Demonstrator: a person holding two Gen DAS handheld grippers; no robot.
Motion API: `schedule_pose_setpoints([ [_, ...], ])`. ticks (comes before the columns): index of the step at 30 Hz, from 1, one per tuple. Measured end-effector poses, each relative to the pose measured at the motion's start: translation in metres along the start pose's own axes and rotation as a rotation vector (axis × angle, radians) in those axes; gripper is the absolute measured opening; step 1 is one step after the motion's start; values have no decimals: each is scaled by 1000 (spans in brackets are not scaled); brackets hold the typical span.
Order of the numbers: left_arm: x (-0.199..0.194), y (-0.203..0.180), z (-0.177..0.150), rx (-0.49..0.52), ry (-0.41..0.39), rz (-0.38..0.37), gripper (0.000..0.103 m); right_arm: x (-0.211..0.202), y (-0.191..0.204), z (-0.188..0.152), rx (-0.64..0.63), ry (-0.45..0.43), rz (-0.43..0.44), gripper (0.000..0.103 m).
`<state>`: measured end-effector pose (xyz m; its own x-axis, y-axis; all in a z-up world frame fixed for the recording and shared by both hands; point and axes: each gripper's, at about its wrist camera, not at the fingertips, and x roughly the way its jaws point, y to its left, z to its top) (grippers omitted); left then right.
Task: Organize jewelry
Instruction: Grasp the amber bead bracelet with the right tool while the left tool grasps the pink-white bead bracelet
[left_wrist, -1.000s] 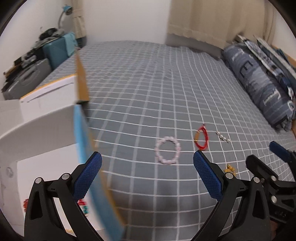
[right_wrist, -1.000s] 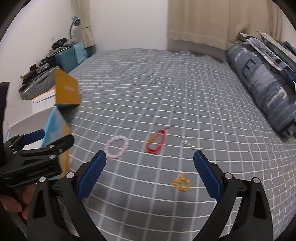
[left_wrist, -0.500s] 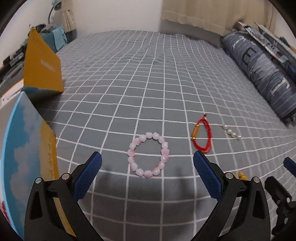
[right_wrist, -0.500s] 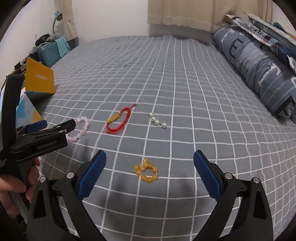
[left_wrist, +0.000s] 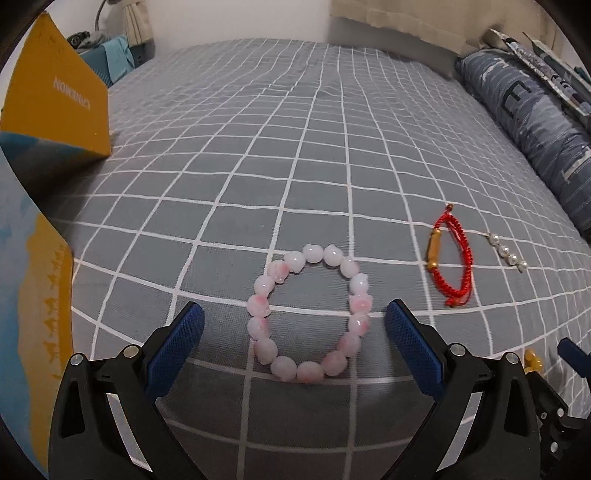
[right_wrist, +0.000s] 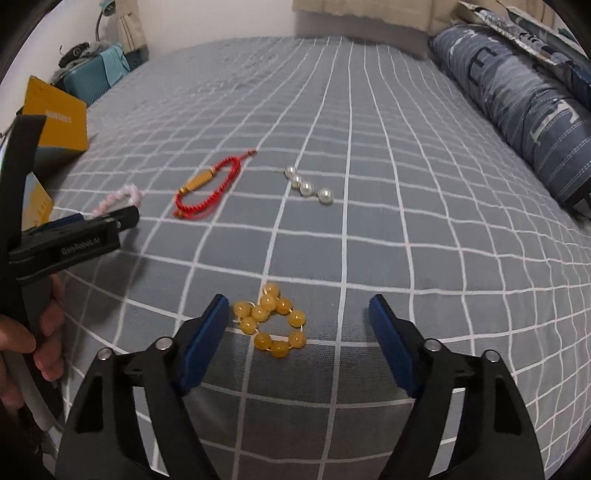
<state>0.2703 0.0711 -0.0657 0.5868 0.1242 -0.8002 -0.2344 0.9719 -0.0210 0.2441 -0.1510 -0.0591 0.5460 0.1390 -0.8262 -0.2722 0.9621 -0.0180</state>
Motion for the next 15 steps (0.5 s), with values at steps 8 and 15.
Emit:
schedule_pose_setpoints([
  [8, 1, -2, -1, 5, -15, 7, 81, 9, 3, -1, 5, 25, 14, 59],
  [15, -1, -6, -1, 34, -8, 14, 52, 9, 1, 1, 7, 33, 25, 38],
])
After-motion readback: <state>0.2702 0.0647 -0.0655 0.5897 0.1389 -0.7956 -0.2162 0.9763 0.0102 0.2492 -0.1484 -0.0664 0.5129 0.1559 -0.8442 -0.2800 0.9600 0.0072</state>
